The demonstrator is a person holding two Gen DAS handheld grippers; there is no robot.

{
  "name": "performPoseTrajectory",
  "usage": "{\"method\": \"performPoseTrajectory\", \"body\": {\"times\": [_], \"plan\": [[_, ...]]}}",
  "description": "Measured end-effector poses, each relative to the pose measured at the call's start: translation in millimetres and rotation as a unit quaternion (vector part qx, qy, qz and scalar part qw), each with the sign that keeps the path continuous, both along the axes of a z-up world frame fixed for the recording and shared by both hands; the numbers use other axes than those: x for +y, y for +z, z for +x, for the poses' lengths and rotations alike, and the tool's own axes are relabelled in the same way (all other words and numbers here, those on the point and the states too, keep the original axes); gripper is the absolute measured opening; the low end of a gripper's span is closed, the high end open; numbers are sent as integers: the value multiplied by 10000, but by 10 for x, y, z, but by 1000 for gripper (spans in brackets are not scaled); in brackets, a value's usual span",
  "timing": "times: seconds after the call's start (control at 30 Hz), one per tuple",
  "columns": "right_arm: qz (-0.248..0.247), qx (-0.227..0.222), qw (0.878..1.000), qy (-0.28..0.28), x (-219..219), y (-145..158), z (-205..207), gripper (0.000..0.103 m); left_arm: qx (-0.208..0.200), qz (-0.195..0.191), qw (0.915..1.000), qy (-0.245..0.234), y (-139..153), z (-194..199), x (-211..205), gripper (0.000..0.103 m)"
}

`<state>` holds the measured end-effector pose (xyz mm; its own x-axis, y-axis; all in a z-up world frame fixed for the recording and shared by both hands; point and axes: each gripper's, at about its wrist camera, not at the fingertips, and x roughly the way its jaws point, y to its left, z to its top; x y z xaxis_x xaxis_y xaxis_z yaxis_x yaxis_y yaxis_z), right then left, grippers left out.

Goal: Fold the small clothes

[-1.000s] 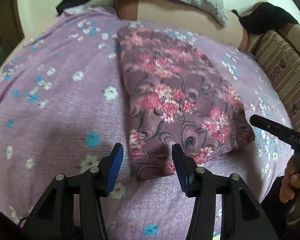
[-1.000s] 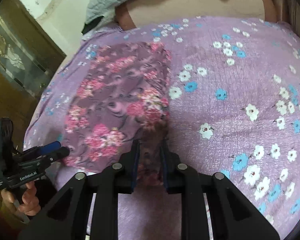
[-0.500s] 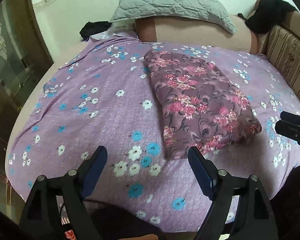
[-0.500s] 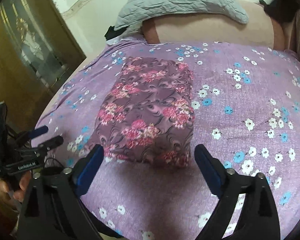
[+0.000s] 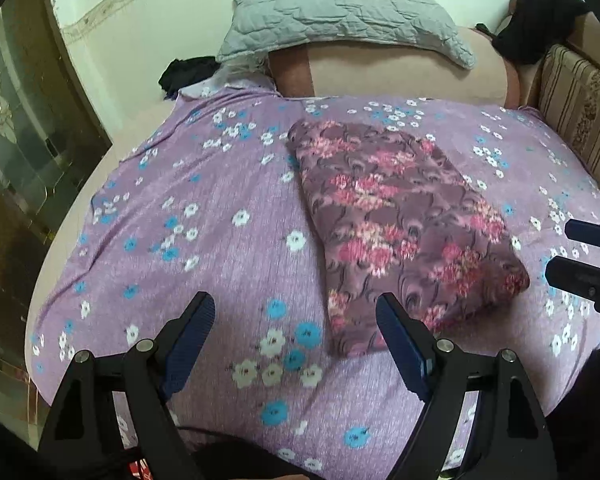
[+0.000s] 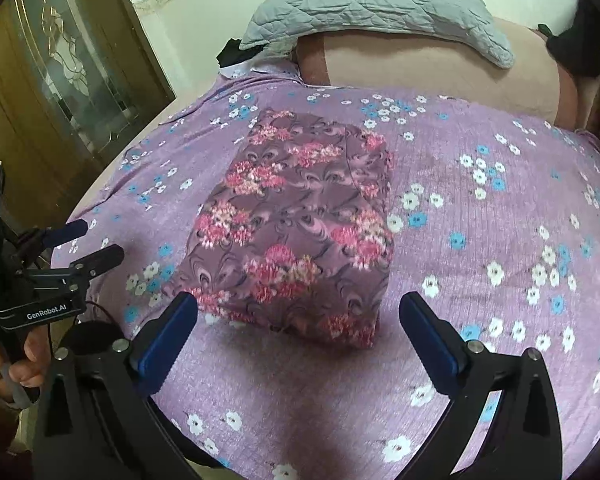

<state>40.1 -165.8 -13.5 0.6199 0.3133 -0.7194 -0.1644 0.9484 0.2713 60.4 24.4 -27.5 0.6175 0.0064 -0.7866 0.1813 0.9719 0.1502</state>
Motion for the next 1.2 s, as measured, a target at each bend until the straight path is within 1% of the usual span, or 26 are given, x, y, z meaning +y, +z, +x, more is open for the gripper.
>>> {"method": "performPoseTrajectory", "body": {"times": [0.07, 0.23, 0.43, 0.57, 0.87, 1.0, 1.2], "plan": [[-18, 5, 10000, 49, 6, 25, 60, 103, -20, 36, 10000, -12, 8, 50, -34, 83], [-121, 69, 9998, 110, 24, 12, 233, 103, -7, -31, 10000, -13, -13, 182, -77, 83], [-116, 182, 9997, 80, 25, -80, 382, 103, -25, -67, 10000, 18, -81, 308, -104, 83], [-140, 257, 9995, 73, 27, -139, 477, 103, 24, -12, 10000, 33, -158, 408, -136, 83], [-79, 366, 9993, 63, 0, -246, 607, 103, 107, -65, 9999, 68, -301, 539, -163, 83], [-85, 352, 9993, 82, 6, -247, 610, 103, 99, -107, 9999, 68, -295, 535, -166, 83], [-84, 250, 9996, 137, 26, -214, 575, 103, 27, -224, 9997, 12, -189, 474, -163, 83]]}}
